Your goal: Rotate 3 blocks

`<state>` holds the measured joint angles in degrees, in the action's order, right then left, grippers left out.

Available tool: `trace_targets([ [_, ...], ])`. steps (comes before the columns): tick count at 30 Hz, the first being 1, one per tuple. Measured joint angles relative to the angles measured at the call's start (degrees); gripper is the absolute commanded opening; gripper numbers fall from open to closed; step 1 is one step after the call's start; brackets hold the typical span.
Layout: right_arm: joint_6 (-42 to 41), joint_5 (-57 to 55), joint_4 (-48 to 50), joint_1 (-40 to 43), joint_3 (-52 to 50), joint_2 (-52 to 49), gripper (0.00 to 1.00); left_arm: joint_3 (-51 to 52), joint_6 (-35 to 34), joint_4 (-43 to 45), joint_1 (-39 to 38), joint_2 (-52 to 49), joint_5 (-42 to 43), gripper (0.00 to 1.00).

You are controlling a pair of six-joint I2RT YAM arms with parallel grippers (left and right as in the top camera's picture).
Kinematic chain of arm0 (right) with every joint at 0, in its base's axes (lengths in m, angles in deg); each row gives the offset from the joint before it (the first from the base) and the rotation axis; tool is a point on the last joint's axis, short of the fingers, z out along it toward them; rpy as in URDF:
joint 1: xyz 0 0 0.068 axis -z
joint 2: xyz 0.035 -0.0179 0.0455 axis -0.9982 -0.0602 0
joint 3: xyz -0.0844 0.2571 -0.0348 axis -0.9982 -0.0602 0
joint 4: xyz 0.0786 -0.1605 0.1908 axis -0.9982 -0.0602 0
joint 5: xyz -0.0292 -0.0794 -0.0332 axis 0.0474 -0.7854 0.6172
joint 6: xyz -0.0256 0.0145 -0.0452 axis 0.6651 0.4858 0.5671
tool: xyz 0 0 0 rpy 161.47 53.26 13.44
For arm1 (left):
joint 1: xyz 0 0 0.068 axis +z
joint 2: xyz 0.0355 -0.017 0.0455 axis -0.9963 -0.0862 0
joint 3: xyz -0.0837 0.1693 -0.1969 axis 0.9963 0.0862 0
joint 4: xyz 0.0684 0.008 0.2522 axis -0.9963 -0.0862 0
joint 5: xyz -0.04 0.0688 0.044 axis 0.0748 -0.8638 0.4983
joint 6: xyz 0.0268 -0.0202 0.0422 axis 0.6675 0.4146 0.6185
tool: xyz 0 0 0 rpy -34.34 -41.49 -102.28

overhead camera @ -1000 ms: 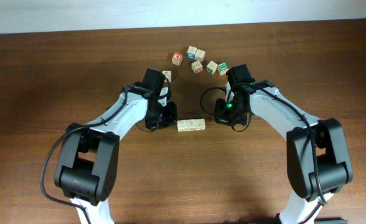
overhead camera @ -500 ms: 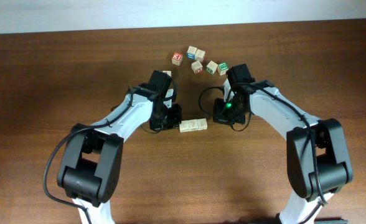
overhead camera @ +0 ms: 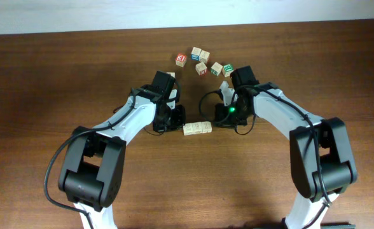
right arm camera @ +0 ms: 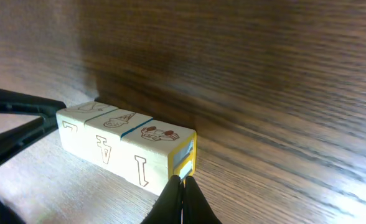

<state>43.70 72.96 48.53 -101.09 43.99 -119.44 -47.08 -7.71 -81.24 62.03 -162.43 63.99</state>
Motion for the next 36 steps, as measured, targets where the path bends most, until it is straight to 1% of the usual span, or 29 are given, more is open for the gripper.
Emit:
trace_targets([
  [7,1.66,1.05,0.11,0.00,0.00,-0.61,0.04,0.00,0.00,0.00,0.00,0.00,0.00,0.00],
  [21,-0.44,0.98,0.26,0.22,0.00,-0.94,0.04,0.00,0.00,0.00,0.00,0.00,0.00,0.00],
  [36,-0.59,1.77,0.92,0.22,0.00,-2.86,0.04,0.00,0.00,-0.02,0.00,0.00,0.00,0.00],
])
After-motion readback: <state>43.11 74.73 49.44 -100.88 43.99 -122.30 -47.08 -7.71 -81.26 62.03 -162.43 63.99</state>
